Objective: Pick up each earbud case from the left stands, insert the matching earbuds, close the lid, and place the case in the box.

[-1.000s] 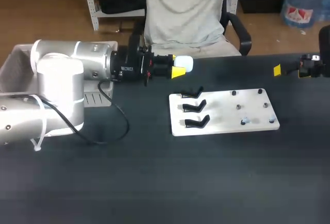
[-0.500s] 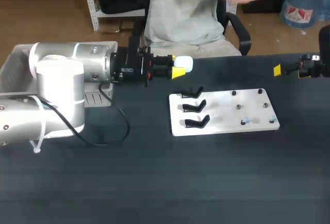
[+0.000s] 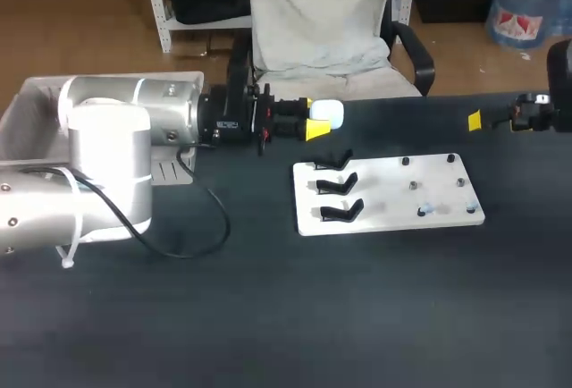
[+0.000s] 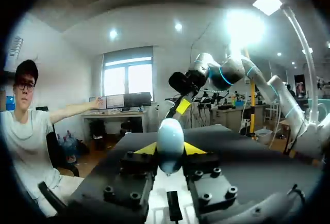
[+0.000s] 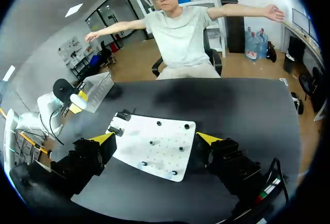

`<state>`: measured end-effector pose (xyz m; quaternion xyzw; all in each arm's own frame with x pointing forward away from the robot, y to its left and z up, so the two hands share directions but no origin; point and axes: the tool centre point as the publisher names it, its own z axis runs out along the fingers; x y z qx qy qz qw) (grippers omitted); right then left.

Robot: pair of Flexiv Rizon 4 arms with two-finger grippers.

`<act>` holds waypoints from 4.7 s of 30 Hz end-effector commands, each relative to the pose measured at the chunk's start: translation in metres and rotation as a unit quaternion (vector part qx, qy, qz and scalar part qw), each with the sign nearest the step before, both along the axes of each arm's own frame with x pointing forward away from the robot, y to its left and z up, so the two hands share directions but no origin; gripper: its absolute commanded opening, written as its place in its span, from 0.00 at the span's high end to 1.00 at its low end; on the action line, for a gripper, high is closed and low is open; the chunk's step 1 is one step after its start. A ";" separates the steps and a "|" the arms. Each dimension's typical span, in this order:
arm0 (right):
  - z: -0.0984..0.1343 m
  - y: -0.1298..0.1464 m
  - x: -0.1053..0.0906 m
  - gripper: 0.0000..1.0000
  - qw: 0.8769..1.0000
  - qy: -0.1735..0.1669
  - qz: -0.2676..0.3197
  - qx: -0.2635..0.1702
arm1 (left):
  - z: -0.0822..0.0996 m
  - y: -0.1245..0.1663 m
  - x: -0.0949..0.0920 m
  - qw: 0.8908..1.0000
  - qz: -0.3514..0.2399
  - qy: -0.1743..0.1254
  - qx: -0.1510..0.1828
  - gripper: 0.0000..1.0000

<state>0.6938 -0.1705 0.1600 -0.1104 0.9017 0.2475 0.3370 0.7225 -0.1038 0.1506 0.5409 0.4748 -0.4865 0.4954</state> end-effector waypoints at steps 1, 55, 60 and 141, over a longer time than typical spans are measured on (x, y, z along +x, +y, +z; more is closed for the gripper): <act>0.010 0.005 -0.016 0.00 1.000 -0.007 0.011 -0.002 | -0.001 -0.008 -0.001 1.000 -0.008 -0.003 -0.003 1.00; 0.006 0.177 -0.001 0.00 0.987 0.037 0.148 -0.059 | -0.012 -0.016 -0.003 1.000 -0.016 0.004 -0.015 1.00; 0.002 0.180 0.005 0.00 0.986 0.041 0.150 -0.062 | -0.012 -0.016 -0.003 1.000 -0.016 0.004 -0.015 1.00; -0.060 0.017 -0.066 0.00 0.931 0.183 0.005 -0.317 | -0.012 -0.016 -0.003 1.000 -0.016 0.004 -0.015 1.00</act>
